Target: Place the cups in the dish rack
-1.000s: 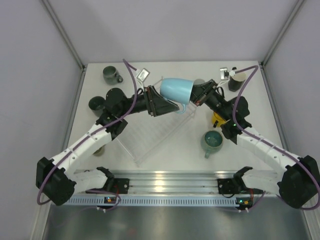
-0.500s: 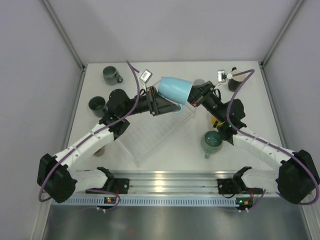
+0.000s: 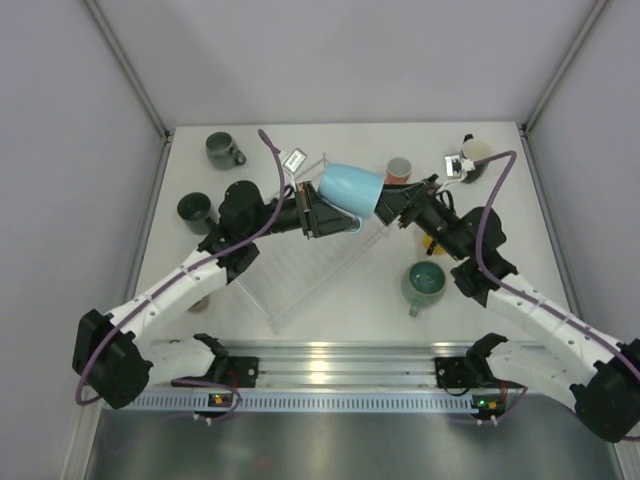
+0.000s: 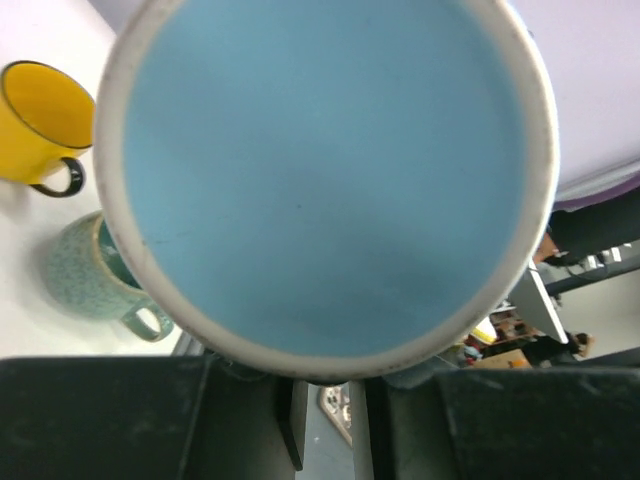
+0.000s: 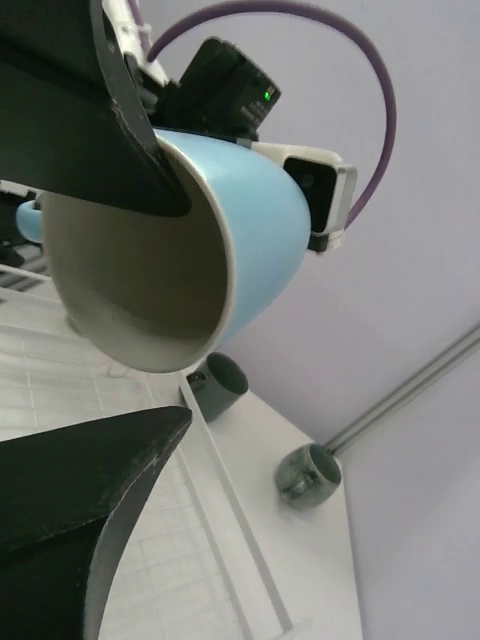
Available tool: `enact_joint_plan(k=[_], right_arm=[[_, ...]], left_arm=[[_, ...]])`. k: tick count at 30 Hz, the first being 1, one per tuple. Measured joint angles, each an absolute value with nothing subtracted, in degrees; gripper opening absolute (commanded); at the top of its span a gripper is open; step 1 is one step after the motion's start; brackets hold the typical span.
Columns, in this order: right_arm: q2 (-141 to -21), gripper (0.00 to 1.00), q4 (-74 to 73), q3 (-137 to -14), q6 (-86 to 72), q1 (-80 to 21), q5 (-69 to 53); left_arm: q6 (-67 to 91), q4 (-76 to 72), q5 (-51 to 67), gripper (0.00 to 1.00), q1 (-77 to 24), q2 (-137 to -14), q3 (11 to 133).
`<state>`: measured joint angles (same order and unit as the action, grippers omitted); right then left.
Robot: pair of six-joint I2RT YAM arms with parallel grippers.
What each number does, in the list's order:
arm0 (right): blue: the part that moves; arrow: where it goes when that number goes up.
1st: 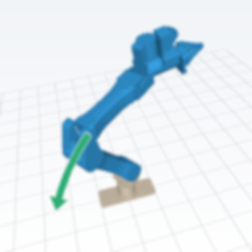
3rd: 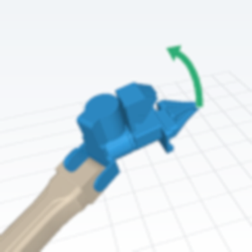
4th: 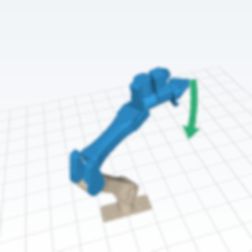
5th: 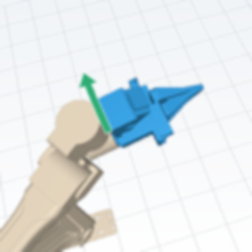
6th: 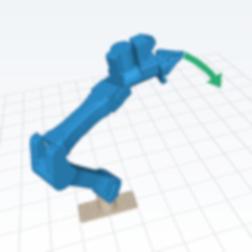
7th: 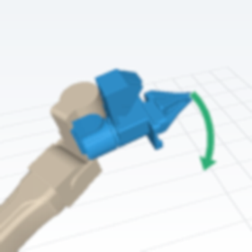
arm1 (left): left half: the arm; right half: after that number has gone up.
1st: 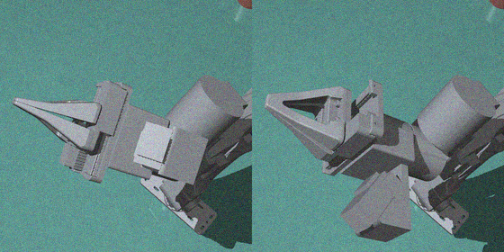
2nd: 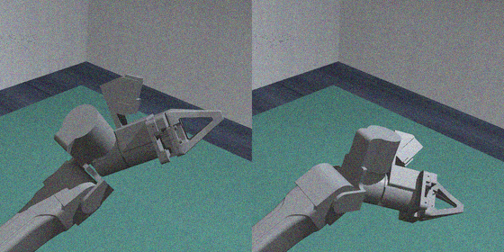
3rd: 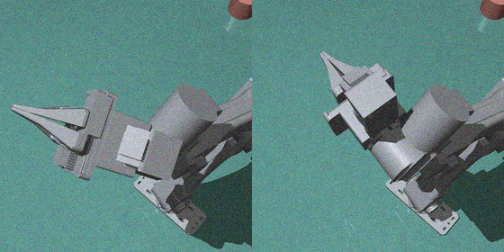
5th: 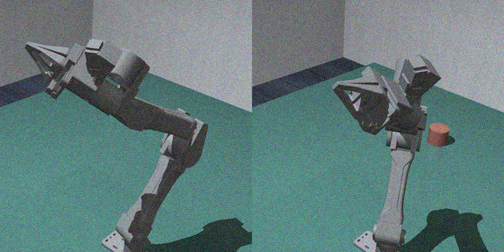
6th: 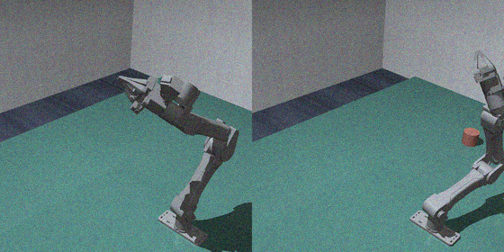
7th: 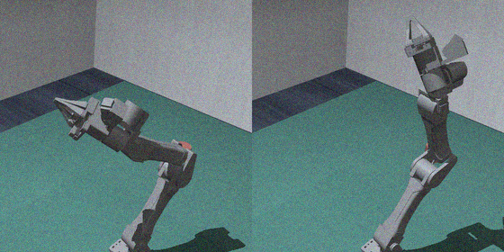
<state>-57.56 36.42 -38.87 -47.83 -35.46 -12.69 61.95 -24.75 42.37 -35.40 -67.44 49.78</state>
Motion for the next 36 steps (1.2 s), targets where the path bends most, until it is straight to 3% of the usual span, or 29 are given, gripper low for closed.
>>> enact_joint_plan(k=[6, 16, 23, 36], right_arm=[[-48.40, 0.99, 19.55, -38.96, -42.33, -35.46, -6.52], [-39.40, 0.99, -2.11, -42.24, -36.07, -35.48, 0.25], [-36.36, 0.99, -8.14, -43.27, -31.94, -35.48, 3.29], [-34.33, 0.99, -12.71, -43.27, -26.98, -35.48, 3.84]], left_arm=[[51.07, -10.33, 37.28, 0.00, -35.42, -66.26, 55.07], [31.05, 15.88, 15.62, 0.00, -35.40, -70.35, 65.73], [19.18, 22.15, -0.62, 0.00, -34.87, -79.35, 69.21], [6.33, 21.67, -6.50, 0.00, -34.06, -93.12, 73.41]])
